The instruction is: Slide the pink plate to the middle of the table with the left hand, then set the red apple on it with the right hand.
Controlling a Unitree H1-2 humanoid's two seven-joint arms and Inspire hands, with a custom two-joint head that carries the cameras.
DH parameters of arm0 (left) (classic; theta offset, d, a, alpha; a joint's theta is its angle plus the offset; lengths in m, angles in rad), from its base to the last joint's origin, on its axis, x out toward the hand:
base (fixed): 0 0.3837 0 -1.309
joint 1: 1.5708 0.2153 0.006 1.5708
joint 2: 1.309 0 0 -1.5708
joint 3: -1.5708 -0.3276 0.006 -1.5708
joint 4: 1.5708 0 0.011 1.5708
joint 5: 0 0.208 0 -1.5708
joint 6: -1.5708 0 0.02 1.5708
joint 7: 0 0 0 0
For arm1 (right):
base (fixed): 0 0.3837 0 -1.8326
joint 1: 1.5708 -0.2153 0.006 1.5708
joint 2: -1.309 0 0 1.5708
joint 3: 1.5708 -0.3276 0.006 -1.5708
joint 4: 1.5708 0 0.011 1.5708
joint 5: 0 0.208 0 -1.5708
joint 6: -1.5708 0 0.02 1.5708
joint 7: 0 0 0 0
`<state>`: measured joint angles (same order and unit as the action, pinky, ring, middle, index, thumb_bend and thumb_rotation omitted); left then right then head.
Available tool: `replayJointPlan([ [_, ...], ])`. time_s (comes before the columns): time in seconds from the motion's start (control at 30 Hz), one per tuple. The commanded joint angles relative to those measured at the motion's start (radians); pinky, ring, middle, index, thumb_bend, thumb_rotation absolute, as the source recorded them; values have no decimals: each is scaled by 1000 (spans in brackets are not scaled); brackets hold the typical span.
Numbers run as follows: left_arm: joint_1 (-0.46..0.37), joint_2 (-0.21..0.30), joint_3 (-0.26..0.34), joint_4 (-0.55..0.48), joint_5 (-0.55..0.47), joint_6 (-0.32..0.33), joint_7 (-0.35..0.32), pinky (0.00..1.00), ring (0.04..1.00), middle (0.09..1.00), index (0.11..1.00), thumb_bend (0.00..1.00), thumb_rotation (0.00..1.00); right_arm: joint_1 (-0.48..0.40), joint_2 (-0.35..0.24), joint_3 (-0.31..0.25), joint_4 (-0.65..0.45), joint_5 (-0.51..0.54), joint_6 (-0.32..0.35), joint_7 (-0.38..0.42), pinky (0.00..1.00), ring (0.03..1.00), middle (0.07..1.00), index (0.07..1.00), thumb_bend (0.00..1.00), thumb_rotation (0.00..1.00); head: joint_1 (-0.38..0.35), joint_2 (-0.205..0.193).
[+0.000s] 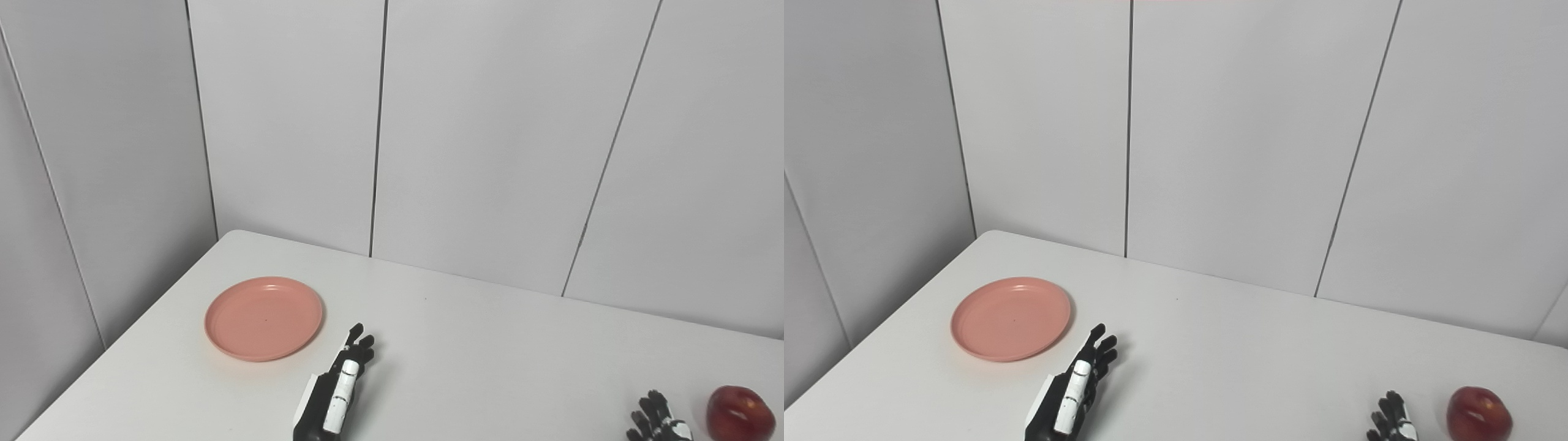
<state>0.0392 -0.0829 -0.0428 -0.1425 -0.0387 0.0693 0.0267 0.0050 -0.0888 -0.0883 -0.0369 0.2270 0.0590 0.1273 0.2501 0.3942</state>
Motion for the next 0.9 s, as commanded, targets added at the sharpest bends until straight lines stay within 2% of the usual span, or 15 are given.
replayJointPlan([
  [0.0, -25, 16, 3, -48, -12, 8, -16, 1000, 932, 941, 948, 712, 995, 45, 10, 2, 31, 11, 19, 3, 1000, 1000, 993, 981, 873, 1000, -1, 4],
  [0.33, -114, 48, 43, -80, -59, 83, -44, 1000, 935, 921, 919, 795, 981, 52, 7, 5, 23, 5, 22, 1, 1000, 1000, 986, 972, 875, 1000, -1, 7],
  [0.6, -191, 103, 77, -88, -123, 147, -68, 990, 904, 889, 873, 904, 1000, 55, 7, 3, 17, 7, 23, 1, 1000, 1000, 980, 966, 869, 1000, -1, 15],
  [0.87, -265, 160, 103, -88, -143, 179, -84, 966, 881, 867, 840, 928, 1000, 60, 8, 4, 7, 8, 31, -2, 1000, 1000, 977, 967, 873, 1000, -4, 17],
])
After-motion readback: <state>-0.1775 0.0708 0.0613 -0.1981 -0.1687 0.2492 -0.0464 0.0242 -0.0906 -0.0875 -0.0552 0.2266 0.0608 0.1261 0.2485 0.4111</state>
